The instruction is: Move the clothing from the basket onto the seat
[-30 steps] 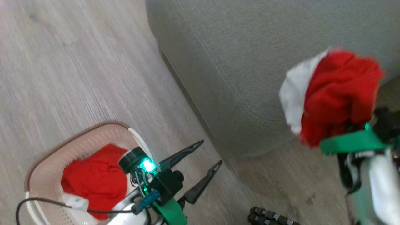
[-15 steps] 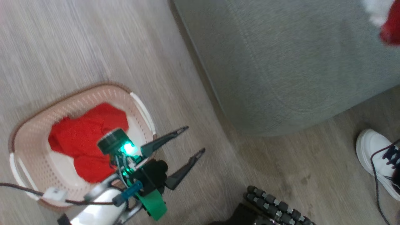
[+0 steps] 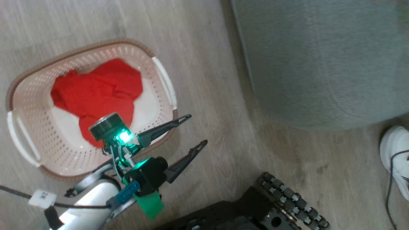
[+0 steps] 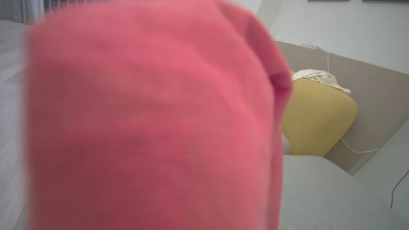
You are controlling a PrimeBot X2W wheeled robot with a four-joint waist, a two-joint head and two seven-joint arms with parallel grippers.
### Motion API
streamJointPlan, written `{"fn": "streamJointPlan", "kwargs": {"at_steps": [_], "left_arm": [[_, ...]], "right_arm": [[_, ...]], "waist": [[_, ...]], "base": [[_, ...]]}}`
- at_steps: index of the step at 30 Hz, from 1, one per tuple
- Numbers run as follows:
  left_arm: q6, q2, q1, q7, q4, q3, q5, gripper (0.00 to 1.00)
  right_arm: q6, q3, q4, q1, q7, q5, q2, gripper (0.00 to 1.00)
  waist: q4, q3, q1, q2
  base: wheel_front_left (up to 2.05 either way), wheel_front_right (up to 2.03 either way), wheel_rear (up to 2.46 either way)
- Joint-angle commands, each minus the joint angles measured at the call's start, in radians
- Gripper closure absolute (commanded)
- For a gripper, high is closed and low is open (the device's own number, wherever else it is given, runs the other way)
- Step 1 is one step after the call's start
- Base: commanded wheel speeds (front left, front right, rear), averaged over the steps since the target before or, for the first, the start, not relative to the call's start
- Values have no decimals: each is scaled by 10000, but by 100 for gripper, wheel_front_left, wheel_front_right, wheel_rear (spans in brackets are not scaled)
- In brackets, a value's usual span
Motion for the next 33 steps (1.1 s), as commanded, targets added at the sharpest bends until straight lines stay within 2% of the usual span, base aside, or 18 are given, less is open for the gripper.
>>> {"fn": "streamJointPlan", "kwargs": {"at_steps": [1,7,13,19,25,26,27,28,33], "left_arm": [[-10,186,-134,-49,-361,320,64,0],[-10,175,-293,-49,-371,211,82,0],[-10,123,-374,-49,-332,237,126,0],[-10,144,-344,-49,-345,303,146,0],[-10,179,-291,-49,-329,345,161,0],[-10,182,-290,-49,-319,339,162,0],[-10,180,-293,-49,-307,334,161,0],[-10,170,-298,-49,-290,329,157,0],[-10,54,-283,-49,-218,345,106,0]], "right_arm": [[-2,-175,92,-302,201,-114,-412,100],[-2,-565,1725,-943,576,-485,-480,100],[-2,-1594,3262,-1189,861,-1017,-453,100],[-2,-2420,4151,-1221,979,-1943,-294,100],[-2,-2749,4761,-1405,923,-2466,21,100],[-2,-2813,4832,-1436,883,-2525,44,82],[-2,-2860,4877,-1462,799,-2594,56,32],[-2,-2885,4919,-1490,697,-2657,69,0],[-2,-3012,5294,-1537,533,-2820,136,0]], "waist": [[437,416,-1,0],[840,756,-1,0],[1073,965,-1,0],[1093,1076,-1,0],[997,1074,-1,0],[978,1057,-1,0],[956,1035,-1,0],[938,1004,-1,0],[796,709,-1,0]], "base": [[0,0,0],[0,0,0],[0,0,0],[0,0,0],[0,0,0],[0,0,0],[0,0,0],[0,0,0],[0,0,0]]}}
